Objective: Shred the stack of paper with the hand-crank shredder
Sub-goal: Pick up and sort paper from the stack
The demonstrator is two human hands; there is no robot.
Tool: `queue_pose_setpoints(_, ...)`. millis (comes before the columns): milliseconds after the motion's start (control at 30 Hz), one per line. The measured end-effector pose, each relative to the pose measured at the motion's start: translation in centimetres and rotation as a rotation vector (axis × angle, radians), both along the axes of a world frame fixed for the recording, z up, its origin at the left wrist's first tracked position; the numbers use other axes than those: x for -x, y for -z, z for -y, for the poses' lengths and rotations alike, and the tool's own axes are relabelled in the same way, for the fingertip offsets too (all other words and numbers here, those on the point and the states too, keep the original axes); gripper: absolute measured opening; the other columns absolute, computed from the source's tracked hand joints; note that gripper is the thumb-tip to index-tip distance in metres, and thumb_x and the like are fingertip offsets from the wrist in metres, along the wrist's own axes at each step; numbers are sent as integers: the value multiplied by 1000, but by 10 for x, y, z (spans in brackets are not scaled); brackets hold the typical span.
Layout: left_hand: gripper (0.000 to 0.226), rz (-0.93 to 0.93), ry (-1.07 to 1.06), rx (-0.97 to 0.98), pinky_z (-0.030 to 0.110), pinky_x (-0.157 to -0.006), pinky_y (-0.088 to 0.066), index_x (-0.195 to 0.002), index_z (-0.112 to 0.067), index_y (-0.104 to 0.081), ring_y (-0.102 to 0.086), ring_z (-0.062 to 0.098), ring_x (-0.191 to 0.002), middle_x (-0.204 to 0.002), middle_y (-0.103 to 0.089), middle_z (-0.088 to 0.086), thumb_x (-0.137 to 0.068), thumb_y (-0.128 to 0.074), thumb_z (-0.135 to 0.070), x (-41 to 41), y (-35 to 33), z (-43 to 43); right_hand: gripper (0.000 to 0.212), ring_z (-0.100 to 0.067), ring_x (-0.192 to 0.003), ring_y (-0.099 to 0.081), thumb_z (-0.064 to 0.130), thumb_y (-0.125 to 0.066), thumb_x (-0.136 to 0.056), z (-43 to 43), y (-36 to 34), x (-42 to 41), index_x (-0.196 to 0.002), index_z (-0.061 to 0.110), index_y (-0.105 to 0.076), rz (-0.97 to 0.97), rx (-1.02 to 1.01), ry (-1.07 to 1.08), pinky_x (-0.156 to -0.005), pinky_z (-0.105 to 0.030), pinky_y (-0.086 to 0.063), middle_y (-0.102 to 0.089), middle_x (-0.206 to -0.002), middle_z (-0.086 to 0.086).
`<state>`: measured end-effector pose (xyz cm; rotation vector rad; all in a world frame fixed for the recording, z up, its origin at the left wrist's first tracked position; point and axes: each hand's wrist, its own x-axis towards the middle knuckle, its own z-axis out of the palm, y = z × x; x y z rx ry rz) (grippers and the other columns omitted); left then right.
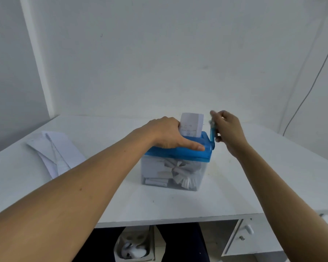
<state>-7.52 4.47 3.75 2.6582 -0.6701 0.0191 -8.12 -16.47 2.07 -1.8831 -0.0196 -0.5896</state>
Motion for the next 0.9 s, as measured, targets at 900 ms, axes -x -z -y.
queue_pose_setpoints(900,102,32,-29,-6,40,-87,-54,-130,-34,-45,-59,16,-101,-117,-60,-11,-52,-64,-96,4,-1,2,39,-21,-49,-51,27,-56,-99,3,-4,110,-66,6,-54,-257,111,-294,-50,-29,-41,-56,-59,-10)
